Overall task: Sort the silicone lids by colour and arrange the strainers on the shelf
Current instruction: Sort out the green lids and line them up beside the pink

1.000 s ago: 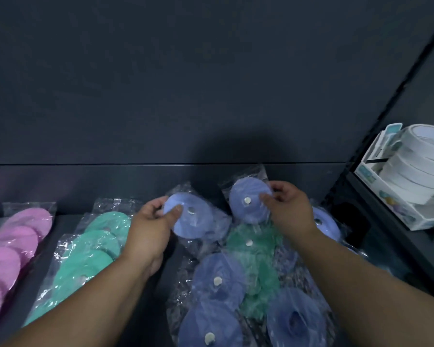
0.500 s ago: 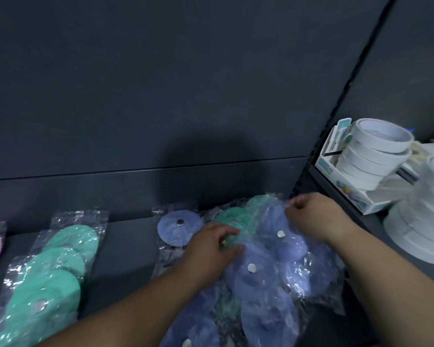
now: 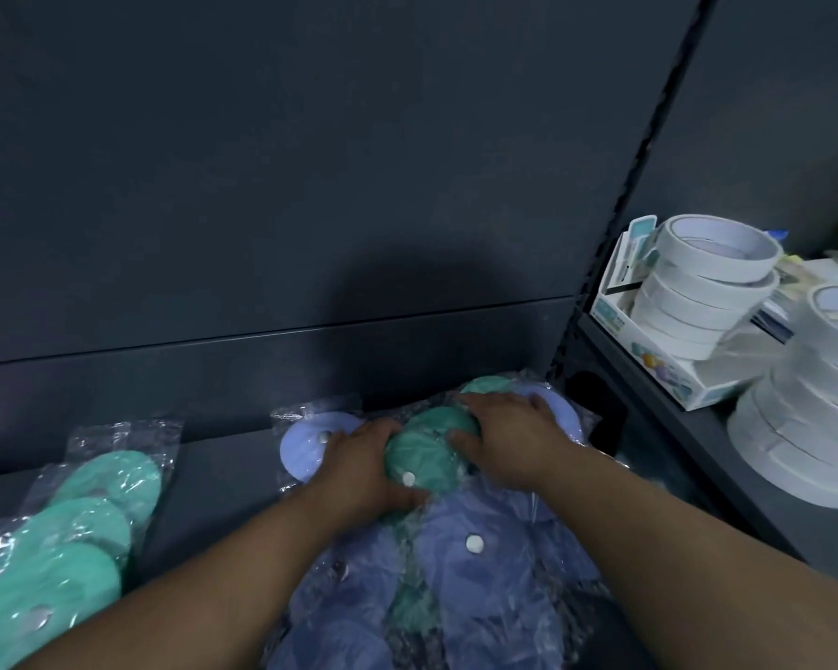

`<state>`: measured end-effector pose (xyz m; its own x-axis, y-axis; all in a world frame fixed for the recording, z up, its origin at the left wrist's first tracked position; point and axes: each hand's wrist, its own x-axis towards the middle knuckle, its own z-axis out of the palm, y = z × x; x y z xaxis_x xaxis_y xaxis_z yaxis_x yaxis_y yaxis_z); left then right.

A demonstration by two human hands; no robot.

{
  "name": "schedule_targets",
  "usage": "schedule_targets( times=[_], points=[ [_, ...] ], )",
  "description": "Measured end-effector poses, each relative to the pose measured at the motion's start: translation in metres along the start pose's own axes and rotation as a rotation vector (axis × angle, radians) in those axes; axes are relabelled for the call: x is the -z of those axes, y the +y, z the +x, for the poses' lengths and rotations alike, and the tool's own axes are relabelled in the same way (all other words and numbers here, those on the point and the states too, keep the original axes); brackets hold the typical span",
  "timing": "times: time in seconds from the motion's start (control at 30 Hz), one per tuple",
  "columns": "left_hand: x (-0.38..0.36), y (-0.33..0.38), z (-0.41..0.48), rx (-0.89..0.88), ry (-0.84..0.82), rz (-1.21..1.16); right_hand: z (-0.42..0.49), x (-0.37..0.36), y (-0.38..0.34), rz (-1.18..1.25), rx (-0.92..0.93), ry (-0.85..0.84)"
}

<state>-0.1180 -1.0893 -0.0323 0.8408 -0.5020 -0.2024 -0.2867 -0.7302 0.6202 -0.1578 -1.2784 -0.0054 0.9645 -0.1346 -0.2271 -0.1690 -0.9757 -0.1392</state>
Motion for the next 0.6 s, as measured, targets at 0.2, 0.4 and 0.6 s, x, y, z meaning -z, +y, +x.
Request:
schedule_targets(
  times=[0.2, 0.4, 0.6],
  points=[
    [0.017, 0.008, -0.012, 0.013, 0.254, -0.291, 0.005, 0.002, 0.002, 0.039, -0.135, 0.061],
    [0.051, 0.009, -0.031, 0.077, 0.506, -0.794, 0.01, 0.001, -0.011, 0.539, -0.106, 0.18],
    [0.046, -0.019, -0.062, 0.33, 0.421, -1.168, -0.002, 0.022, -0.032, 1.072, -0.032, 0.32]
  ],
)
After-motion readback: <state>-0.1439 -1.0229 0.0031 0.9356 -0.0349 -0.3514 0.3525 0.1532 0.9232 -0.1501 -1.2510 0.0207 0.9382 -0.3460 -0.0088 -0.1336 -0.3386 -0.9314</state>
